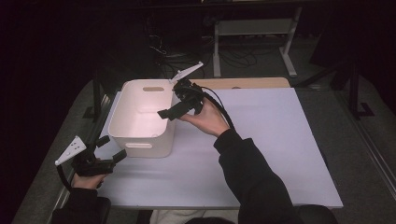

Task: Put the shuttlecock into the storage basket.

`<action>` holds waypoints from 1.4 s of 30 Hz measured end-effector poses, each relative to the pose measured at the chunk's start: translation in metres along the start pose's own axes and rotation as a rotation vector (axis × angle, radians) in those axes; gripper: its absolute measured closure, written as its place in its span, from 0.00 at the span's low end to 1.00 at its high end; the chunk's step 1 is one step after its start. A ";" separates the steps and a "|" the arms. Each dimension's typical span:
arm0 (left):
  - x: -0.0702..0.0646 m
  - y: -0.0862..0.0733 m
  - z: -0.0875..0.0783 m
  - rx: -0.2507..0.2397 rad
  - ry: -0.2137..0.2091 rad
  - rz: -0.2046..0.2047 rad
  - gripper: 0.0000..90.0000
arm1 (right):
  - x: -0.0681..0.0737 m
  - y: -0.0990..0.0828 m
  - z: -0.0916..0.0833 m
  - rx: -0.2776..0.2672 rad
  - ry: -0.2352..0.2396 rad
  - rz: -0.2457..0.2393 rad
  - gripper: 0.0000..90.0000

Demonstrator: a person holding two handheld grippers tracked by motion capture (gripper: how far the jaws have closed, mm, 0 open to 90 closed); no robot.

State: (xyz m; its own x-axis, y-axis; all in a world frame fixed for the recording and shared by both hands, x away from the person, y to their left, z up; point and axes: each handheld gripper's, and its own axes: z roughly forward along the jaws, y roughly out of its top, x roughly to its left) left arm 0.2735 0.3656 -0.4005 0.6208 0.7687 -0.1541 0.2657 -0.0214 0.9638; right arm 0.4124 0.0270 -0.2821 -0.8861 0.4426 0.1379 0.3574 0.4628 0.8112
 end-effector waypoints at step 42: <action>0.001 0.000 0.000 0.003 0.015 -0.009 0.00 | -0.041 -0.084 -0.068 -0.071 -0.119 0.109 0.00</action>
State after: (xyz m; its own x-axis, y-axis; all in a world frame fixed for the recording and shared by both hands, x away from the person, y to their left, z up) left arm 0.2742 0.3662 -0.4009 0.6073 0.7783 -0.1595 0.2735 -0.0163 0.9617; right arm 0.3991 -0.0825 -0.3168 -0.8005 0.5768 0.1628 0.4243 0.3534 0.8337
